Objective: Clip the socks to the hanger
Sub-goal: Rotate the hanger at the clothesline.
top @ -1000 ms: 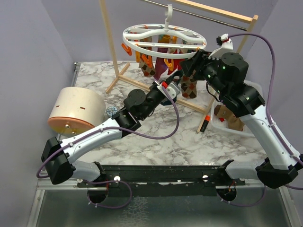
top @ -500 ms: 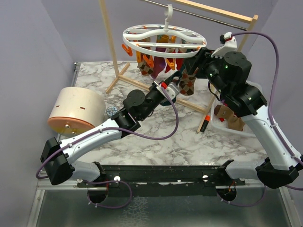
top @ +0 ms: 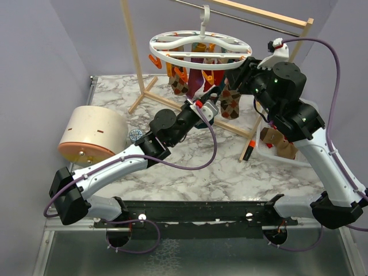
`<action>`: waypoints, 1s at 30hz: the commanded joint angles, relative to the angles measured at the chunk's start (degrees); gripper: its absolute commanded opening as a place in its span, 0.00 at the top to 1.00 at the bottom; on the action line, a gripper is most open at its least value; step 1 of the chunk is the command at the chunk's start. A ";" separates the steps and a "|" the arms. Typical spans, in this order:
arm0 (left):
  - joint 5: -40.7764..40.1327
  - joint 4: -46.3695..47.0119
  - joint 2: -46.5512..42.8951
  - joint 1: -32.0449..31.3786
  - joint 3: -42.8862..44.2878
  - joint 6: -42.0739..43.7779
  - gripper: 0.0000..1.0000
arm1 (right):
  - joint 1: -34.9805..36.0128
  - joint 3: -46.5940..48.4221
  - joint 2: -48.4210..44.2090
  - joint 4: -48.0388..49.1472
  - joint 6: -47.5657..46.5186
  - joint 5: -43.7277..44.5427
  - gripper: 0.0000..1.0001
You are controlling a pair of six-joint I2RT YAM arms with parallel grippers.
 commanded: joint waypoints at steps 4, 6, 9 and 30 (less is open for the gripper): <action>1.19 1.24 -1.91 0.16 -1.09 -0.63 1.00 | 0.12 -0.37 0.53 -1.22 -0.34 2.12 0.52; 1.17 1.24 -1.97 0.16 -1.27 -0.64 1.00 | 0.18 -0.19 0.55 -1.20 -0.42 2.46 0.48; 1.17 1.24 -2.05 0.16 -1.28 -0.40 1.00 | 0.14 -0.12 0.53 -1.19 -0.51 2.69 0.47; 1.87 1.23 -1.93 0.16 -0.90 -0.15 1.00 | 0.22 0.53 0.11 -1.70 -0.20 0.46 1.00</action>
